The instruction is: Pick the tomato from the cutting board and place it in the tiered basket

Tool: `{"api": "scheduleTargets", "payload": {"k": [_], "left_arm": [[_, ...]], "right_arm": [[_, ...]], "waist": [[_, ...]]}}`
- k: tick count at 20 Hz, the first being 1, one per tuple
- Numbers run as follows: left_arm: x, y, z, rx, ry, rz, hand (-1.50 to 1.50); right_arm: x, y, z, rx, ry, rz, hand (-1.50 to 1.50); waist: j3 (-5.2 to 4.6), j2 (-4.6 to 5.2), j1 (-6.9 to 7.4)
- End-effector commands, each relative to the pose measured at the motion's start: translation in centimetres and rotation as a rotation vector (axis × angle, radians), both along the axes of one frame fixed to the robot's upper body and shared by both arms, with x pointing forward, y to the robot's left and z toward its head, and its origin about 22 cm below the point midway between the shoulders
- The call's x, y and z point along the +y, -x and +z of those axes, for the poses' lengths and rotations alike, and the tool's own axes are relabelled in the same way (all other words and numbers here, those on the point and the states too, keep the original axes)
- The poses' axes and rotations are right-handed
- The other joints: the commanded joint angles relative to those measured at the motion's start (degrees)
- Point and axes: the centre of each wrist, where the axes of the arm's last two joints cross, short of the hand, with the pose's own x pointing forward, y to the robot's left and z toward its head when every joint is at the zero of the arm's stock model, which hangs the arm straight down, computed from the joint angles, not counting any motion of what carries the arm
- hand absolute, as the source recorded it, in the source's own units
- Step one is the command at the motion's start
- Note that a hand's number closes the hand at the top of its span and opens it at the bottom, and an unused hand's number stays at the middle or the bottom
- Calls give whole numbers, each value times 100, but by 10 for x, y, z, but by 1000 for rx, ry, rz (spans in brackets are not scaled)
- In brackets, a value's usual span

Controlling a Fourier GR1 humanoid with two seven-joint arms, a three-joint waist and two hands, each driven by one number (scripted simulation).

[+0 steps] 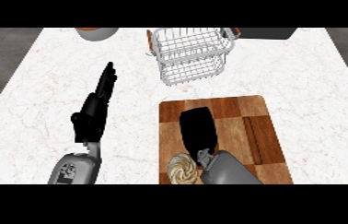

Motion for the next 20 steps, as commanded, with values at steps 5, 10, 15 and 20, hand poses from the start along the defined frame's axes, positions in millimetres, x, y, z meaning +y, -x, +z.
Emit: {"api": "scheduleTargets", "payload": {"k": [5,10,15,20], "left_arm": [[3,1,-4,-3,-24,1,0],[-7,2,-4,34,3,23,0],[11,5,-11,9,3,40,0],[6,4,-12,13,-13,29,0]], "right_arm": [[52,20,77,-194,-15,-130,150],[59,19,145,-327,-102,-152,150],[56,14,207,-364,-201,-164,150],[60,-4,247,-387,-238,-204,150]], "waist": [[12,-20,-66],[9,-47,-116],[6,-50,-142],[2,-39,-142]]}}
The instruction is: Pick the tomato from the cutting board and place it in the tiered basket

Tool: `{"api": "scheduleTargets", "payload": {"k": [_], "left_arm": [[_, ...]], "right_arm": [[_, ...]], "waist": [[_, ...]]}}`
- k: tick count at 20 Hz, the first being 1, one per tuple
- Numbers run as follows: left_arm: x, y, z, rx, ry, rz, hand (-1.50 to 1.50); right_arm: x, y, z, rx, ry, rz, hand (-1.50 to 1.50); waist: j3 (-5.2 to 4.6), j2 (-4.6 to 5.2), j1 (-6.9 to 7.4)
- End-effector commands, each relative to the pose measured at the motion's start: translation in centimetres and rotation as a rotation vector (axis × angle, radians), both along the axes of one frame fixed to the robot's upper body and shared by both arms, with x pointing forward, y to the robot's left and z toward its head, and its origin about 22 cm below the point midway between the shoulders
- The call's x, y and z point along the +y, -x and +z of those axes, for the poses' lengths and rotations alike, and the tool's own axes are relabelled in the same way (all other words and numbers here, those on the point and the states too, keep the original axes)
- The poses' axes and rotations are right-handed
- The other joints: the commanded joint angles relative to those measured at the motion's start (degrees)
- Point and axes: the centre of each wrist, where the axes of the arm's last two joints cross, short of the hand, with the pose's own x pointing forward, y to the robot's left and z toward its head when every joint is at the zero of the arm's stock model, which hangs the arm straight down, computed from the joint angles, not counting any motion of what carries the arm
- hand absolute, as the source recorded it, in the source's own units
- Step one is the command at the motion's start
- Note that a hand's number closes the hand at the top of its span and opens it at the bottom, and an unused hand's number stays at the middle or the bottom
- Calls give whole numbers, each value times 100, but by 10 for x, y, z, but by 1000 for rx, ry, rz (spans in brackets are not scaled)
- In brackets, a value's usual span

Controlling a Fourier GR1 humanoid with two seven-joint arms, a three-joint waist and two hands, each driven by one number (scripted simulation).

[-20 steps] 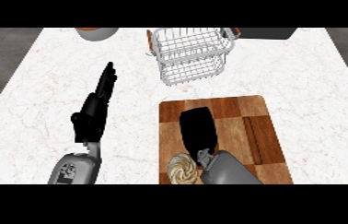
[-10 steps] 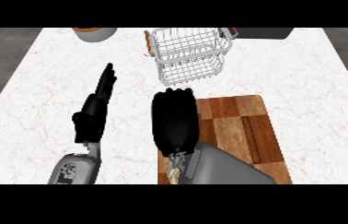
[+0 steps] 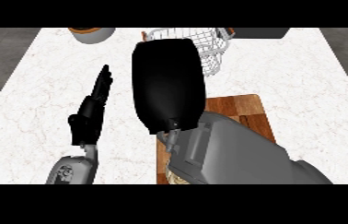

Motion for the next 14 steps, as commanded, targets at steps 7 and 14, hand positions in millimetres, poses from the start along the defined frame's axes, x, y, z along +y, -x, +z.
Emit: {"api": "scheduleTargets", "payload": {"k": [7,14], "left_arm": [[-4,5,-4,-5,-4,-3,0],[-15,-4,9,-8,15,-6,0]], "right_arm": [[2,-29,48,80,-244,-161,150],[10,-72,52,33,-192,-207,150]], "waist": [[5,50,29],[8,66,-3]]}}
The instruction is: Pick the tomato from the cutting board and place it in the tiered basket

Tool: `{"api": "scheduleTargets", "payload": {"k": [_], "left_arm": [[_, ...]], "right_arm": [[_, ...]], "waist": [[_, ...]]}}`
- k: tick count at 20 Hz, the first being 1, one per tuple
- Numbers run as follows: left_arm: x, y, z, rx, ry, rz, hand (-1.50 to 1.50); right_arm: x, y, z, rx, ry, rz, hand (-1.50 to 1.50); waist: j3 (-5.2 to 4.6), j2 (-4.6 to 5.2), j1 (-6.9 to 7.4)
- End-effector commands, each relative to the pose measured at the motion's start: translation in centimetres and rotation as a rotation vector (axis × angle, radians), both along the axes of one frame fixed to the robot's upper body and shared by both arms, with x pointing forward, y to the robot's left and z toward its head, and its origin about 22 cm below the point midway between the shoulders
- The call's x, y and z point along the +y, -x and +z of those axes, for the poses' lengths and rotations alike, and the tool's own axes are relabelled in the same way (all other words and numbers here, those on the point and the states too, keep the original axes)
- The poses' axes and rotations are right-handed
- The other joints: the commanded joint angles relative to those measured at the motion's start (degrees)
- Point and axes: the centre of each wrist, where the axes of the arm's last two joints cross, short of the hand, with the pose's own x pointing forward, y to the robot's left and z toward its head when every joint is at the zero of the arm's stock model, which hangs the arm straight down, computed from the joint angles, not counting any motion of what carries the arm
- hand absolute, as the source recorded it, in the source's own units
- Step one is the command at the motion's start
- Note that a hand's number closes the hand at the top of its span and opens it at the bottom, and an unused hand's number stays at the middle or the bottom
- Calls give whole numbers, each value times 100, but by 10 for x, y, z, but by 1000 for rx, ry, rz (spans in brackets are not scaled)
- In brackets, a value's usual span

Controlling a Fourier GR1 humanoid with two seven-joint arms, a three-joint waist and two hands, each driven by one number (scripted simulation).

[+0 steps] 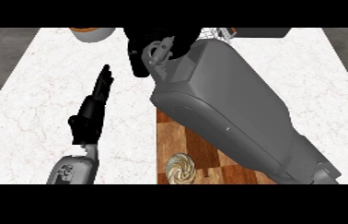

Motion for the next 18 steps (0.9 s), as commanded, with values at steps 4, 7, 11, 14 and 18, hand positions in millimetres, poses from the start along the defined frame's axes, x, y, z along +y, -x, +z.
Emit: {"api": "scheduleTargets", "payload": {"k": [4,7,11,14,18], "left_arm": [[15,4,3,-9,-4,15,0],[0,-3,2,16,7,3,0],[-7,6,-9,9,2,2,0],[0,19,5,-19,-17,1,0],[-1,7,-1,3,-1,1,0]], "right_arm": [[-13,-46,2,4,26,-156,150],[-3,-56,-25,-5,74,-160,150],[-17,-78,-22,-10,110,-186,150],[-46,-103,-26,22,102,-201,150],[-34,-97,-47,81,-193,-280,-150]], "waist": [[4,11,-21],[4,21,-33],[4,20,-6],[6,21,55],[8,22,16]]}}
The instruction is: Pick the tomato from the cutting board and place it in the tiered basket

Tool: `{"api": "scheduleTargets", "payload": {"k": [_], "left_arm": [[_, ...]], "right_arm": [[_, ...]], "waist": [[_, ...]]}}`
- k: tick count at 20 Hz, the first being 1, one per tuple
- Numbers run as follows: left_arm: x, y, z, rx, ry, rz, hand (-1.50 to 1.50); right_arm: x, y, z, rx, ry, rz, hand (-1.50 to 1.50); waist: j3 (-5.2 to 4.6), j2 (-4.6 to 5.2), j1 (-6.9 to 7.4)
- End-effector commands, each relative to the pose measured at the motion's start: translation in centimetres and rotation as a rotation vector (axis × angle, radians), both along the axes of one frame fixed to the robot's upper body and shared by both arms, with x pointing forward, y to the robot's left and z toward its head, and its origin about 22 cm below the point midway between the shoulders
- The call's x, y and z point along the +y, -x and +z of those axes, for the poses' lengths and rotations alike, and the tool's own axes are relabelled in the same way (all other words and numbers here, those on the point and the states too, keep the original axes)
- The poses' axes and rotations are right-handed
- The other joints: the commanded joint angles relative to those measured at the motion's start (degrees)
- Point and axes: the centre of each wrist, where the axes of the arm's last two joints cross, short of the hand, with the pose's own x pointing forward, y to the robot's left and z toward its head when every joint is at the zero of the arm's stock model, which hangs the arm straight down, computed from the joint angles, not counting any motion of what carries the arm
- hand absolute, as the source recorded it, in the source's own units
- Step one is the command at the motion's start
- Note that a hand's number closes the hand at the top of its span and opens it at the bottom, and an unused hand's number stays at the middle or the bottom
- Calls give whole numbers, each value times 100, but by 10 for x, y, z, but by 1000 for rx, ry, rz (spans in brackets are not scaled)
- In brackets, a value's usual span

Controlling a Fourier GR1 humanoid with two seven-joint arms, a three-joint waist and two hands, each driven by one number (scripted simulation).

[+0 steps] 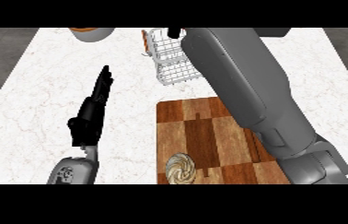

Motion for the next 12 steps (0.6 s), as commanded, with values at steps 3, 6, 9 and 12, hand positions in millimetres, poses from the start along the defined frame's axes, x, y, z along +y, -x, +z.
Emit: {"api": "scheduleTargets", "payload": {"k": [3,6,9,12], "left_arm": [[-2,-9,1,7,8,-16,0],[3,6,-2,10,4,-9,0],[14,2,-1,5,-15,4,0],[7,3,1,9,-4,35,0]], "right_arm": [[-8,-13,-25,37,-228,-16,-150],[-19,-14,-22,6,-334,-2,-150],[-30,-14,-4,-128,-442,-29,-150],[-74,-18,-7,-204,-518,-118,-150]], "waist": [[-2,15,15],[1,-15,-17],[0,-10,-33],[5,-38,-145]]}}
